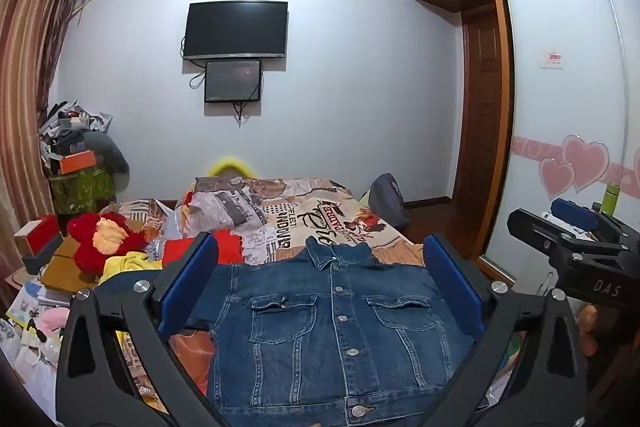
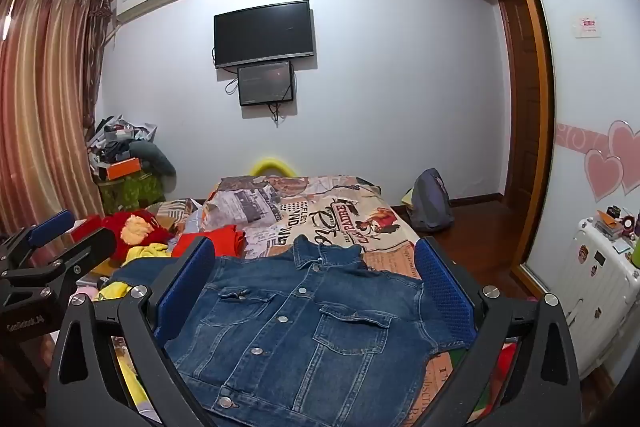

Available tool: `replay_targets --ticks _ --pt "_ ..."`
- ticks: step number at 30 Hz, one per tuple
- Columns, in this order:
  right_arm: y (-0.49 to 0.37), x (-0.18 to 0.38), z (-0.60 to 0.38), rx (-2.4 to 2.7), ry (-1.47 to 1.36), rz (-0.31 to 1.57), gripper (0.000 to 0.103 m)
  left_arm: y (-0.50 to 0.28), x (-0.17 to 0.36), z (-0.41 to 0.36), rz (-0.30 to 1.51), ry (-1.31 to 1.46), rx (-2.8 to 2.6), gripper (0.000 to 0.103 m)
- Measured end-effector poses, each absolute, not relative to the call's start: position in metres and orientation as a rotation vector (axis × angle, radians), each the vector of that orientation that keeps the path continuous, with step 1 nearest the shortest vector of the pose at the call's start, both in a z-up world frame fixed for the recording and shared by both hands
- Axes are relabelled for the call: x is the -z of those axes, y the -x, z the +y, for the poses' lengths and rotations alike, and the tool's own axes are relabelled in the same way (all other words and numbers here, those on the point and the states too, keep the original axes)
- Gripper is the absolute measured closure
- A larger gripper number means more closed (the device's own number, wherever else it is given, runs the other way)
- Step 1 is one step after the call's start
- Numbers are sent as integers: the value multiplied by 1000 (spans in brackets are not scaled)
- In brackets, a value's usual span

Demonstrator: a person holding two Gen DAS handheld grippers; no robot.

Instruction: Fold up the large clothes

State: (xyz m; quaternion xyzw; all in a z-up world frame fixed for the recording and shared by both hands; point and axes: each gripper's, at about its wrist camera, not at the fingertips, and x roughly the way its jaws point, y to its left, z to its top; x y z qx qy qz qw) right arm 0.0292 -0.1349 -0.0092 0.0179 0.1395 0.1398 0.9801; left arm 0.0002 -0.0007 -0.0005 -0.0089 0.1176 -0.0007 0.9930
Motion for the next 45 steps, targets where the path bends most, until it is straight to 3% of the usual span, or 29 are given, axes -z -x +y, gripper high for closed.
replay_targets --ticks 45 --pt "-34 15 -129 -283 -28 314 4 -18 21 25 311 113 -31 0"
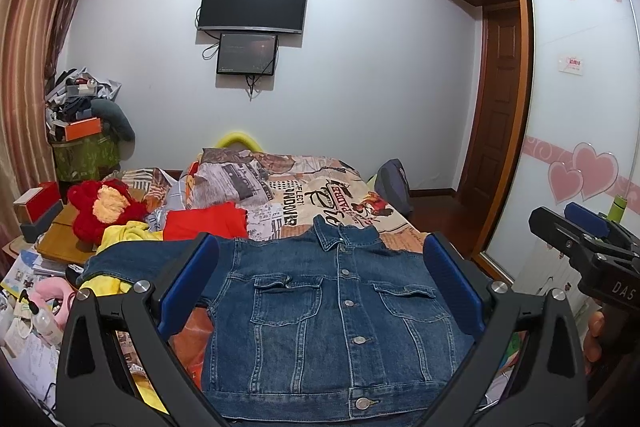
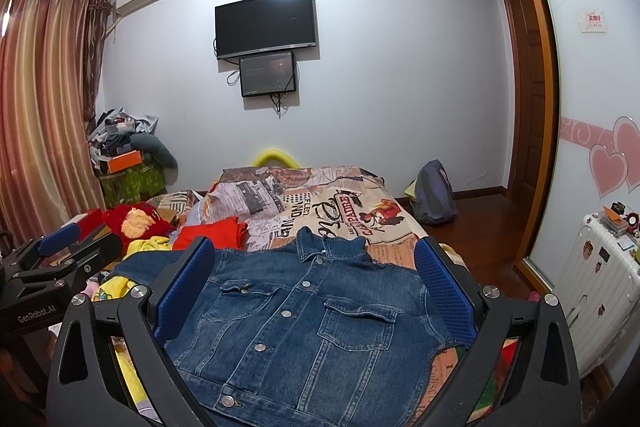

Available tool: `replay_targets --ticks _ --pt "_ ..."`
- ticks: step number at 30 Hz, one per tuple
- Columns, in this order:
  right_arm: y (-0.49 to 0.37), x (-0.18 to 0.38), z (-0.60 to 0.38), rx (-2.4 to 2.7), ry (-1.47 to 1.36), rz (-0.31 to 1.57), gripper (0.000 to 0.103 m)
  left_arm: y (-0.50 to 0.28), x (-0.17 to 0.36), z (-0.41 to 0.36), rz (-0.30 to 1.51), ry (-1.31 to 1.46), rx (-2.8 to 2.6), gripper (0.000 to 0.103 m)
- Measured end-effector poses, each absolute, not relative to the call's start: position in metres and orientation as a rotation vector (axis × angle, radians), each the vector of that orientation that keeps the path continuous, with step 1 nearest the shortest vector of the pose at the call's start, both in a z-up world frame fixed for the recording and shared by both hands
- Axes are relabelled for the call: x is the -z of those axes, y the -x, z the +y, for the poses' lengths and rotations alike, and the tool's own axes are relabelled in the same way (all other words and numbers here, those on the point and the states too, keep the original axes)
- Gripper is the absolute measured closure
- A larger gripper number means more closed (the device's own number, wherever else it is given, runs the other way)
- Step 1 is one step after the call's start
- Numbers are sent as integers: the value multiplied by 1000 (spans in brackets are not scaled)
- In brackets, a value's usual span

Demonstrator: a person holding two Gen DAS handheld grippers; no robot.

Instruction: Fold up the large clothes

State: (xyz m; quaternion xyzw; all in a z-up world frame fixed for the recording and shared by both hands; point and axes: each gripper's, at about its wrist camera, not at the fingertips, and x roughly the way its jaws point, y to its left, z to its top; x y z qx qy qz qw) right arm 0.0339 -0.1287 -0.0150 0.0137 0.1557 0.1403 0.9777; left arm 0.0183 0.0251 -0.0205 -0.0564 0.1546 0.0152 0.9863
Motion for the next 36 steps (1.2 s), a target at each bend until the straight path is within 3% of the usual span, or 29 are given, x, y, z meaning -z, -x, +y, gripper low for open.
replay_targets --ticks 36 --pt "-46 20 -125 -289 -29 346 4 -32 24 31 350 119 -37 0"
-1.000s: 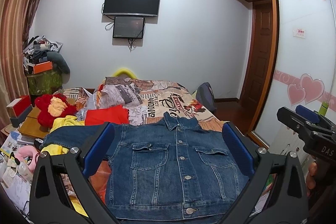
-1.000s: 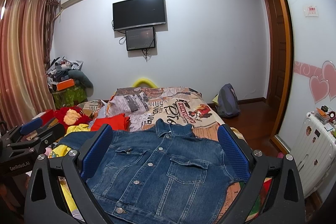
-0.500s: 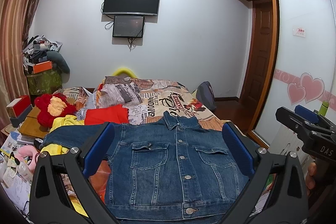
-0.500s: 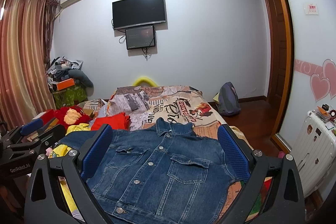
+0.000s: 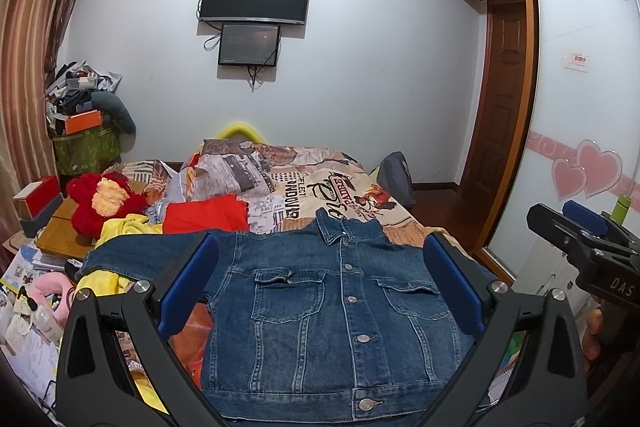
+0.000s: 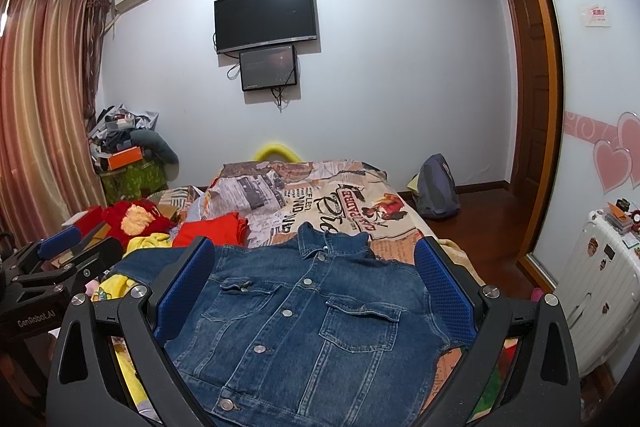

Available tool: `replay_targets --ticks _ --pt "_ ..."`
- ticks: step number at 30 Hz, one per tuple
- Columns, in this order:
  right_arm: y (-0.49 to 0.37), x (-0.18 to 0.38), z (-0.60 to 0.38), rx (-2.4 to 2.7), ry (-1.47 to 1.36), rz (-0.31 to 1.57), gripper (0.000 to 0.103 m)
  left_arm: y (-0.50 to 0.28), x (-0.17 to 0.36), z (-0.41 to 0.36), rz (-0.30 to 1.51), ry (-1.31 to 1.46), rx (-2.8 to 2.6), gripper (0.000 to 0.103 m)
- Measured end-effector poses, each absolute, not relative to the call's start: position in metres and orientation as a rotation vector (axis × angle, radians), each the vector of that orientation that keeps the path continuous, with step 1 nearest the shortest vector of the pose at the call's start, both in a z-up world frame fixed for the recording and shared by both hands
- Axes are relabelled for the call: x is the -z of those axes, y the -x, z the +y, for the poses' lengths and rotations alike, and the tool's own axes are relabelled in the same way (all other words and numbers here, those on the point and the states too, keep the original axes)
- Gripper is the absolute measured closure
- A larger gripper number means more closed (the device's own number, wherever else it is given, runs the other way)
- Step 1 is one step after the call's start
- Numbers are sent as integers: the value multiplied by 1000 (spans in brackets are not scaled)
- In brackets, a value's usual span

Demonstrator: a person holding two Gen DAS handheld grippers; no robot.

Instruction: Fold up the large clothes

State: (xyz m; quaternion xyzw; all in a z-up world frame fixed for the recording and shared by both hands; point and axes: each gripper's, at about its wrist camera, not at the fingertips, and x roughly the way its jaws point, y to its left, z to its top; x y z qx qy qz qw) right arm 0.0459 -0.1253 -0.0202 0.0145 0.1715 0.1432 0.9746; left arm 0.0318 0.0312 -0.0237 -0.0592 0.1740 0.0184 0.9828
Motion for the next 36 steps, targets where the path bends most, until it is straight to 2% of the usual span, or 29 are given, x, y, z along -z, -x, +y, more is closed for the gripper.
replay_targets --ticks 13,23,31,36 --pt "-84 26 -112 -281 -7 408 4 -70 36 54 390 141 -73 0" --pt "-143 35 -91 -314 23 430 4 -122 47 111 397 160 -201 0" --pt "-195 58 -68 -275 102 478 4 -168 79 205 479 266 -329 0" --pt "-224 88 -60 -313 104 597 4 -192 127 273 656 360 -425 0"
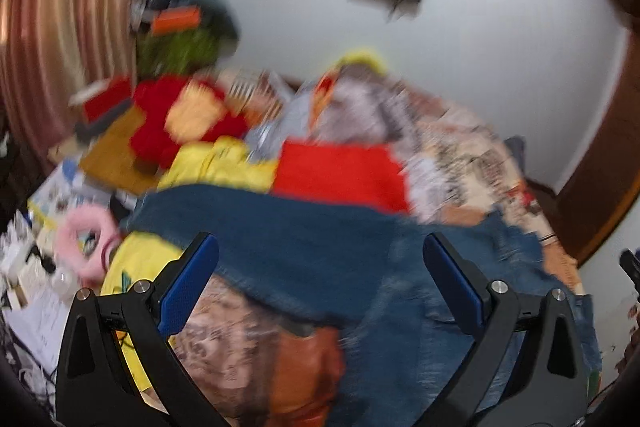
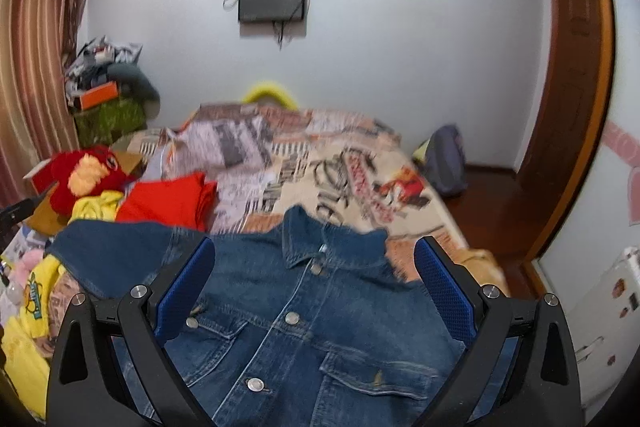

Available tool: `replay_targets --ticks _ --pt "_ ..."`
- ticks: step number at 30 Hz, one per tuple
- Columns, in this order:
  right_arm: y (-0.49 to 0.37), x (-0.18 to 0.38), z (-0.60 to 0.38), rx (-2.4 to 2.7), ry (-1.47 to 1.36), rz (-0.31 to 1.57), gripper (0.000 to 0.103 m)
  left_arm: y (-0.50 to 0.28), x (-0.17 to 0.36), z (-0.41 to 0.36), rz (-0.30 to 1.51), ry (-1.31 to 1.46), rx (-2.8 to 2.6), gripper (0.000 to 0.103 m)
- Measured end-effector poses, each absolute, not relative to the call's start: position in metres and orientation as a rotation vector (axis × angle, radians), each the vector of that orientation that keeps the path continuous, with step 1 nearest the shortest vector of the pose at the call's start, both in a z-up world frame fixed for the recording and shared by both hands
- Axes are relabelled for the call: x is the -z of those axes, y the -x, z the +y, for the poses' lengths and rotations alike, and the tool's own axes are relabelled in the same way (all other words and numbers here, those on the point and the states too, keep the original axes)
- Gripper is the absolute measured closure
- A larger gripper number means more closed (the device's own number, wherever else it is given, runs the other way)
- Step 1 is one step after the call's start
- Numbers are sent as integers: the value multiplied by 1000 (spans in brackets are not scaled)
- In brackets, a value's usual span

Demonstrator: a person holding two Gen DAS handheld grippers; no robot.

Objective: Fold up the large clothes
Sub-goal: 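Grasp the denim jacket's sleeve with the left gripper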

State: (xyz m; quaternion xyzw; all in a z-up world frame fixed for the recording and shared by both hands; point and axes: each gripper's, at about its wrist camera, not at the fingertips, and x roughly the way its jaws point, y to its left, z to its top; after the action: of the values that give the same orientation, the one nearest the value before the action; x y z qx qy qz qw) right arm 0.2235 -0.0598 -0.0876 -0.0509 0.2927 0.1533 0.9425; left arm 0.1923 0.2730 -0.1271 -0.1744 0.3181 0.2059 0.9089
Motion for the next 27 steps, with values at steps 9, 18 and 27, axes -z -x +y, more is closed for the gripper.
replay_targets --ticks 9,18,27 --pt "-254 132 -55 -273 134 797 4 -194 234 381 862 695 -460 0" --pt "-272 148 -47 -250 158 839 4 -194 269 448 819 939 -385 19" --pt "-275 154 -40 -236 179 857 4 -223 283 485 830 879 -492 51"
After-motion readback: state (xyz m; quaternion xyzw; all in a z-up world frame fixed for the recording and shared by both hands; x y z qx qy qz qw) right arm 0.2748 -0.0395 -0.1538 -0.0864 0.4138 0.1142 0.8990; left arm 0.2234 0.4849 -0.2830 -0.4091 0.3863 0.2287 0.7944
